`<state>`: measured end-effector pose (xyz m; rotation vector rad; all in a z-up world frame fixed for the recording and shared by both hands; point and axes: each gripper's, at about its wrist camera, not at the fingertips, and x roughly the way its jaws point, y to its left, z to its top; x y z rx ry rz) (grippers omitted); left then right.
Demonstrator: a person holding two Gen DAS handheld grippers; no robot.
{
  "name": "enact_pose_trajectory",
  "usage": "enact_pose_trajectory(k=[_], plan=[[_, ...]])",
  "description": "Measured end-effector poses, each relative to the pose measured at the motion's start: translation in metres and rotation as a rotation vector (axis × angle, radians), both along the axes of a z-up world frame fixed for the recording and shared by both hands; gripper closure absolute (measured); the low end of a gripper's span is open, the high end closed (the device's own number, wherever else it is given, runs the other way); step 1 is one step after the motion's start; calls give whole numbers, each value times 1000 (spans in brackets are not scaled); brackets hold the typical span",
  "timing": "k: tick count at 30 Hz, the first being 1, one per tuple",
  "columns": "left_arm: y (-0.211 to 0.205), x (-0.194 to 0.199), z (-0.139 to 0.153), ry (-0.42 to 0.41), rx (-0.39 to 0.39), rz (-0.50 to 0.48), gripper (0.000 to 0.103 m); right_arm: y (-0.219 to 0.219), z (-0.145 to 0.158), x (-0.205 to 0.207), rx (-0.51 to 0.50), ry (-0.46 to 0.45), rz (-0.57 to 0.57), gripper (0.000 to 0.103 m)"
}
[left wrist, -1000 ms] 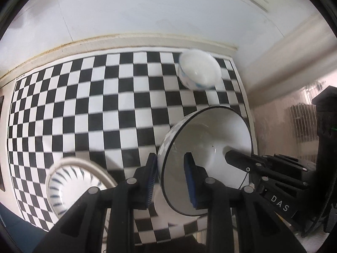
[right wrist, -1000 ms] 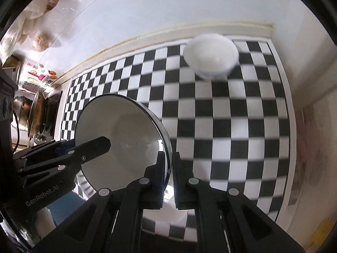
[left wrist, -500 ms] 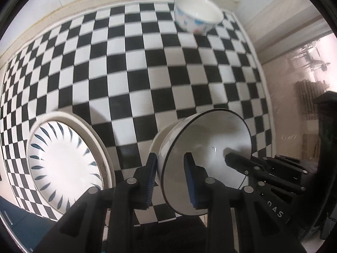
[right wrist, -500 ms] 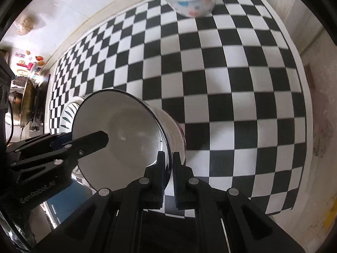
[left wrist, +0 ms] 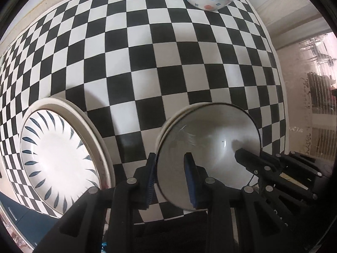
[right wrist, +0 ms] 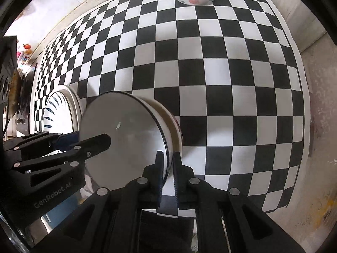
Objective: Organize plates and bowls
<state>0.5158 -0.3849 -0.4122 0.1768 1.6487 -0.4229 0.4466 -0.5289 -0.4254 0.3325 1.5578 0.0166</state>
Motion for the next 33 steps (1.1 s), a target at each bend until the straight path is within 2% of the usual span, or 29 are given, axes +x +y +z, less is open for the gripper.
enact_pose_trajectory(k=[6, 14, 23, 25, 26, 27, 28, 29, 33], plan=[[1, -1, -2, 9, -6, -8, 79, 2, -2, 2, -56, 28, 10, 90], [1, -3, 2, 2, -7, -13, 79, -2, -3, 6, -14, 42, -20, 90], [3, 4, 47, -127, -18, -4, 78, -18, 26, 9, 7, -4, -40, 89], [2, 13, 60, -167, -30, 11, 78, -25, 36, 16, 23, -25, -45, 82], [1, 17, 65, -178, -37, 18, 78, -28, 41, 20, 33, -34, -47, 62], [1, 26, 70, -183, -52, 32, 75, -32, 45, 24, 37, -47, -51, 31], [1, 32, 73, -183, -62, 42, 73, -38, 51, 31, 37, -74, -53, 17], [0, 39, 75, -183, -69, 50, 73, -41, 55, 36, 38, -88, -55, 9], [-9, 77, 79, -179, -67, 86, 73, -67, 69, 62, 40, -131, -108, 9]])
